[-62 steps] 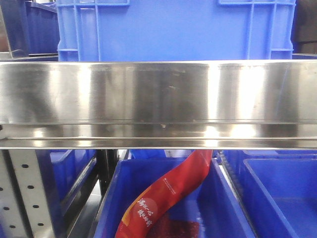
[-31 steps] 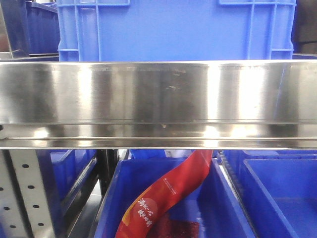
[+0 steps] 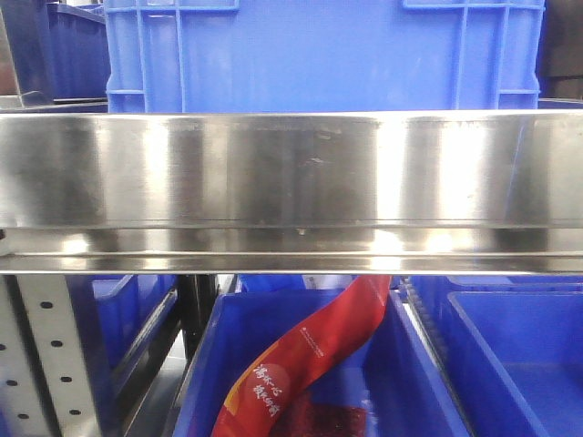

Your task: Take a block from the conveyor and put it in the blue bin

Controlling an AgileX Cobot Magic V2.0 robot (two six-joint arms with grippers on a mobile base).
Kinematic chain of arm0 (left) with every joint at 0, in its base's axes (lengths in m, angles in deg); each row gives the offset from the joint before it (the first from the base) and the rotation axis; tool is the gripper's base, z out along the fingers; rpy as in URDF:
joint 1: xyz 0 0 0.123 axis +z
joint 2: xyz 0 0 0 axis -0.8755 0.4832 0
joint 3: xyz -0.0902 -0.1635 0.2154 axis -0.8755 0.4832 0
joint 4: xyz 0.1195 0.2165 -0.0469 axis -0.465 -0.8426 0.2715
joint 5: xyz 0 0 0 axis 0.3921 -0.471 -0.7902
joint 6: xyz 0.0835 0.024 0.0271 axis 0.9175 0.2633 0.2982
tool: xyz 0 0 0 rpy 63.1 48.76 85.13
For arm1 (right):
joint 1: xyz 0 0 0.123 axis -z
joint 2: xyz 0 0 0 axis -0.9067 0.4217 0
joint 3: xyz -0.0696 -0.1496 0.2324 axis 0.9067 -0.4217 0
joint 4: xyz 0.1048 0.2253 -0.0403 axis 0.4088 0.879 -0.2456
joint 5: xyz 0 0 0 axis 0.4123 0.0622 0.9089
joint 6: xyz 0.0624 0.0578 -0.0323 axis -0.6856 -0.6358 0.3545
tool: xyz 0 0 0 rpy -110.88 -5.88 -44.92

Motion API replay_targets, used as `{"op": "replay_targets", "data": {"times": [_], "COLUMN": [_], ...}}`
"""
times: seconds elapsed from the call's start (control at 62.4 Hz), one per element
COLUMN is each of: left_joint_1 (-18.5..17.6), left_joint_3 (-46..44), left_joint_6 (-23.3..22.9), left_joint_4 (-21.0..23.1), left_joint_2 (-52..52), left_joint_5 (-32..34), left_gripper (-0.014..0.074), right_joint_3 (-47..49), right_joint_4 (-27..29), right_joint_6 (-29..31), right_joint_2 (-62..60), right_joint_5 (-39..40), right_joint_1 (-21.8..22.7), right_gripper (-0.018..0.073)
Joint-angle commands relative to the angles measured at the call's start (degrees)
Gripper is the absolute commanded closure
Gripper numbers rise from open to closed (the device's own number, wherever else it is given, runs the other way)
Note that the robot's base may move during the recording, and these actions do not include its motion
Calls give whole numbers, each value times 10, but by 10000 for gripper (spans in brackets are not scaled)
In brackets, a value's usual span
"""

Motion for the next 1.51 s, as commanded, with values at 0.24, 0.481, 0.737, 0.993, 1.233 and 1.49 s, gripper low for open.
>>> {"op": "replay_targets", "data": {"times": [0.24, 0.481, 0.737, 0.993, 1.233, 1.49], "left_joint_1": [1, 1, 1, 1, 1, 1], "left_joint_3": [2, 2, 2, 2, 2, 2], "left_joint_6": [-2, -2, -2, -2, -2, -2], "left_joint_4": [-1, -1, -1, -1, -1, -1], "left_joint_2": [-4, -4, -4, -4, -4, -4], "left_joint_5": [9, 9, 9, 9, 9, 9], "left_gripper": [707, 707, 707, 707, 707, 707], "right_joint_3": [-2, -18, -104, -186, -186, -186], "right_joint_4": [3, -77, -128, -129, -166, -166], "right_joint_6": [3, -44, -77, -110, -113, -113], "right_joint_2": [-3, -11, -75, -163, -163, -163], "right_joint_5": [7, 37, 71, 80, 52, 51], "right_joint_1": [3, 3, 68, 136, 136, 135], "right_gripper": [721, 721, 721, 721, 721, 721]}}
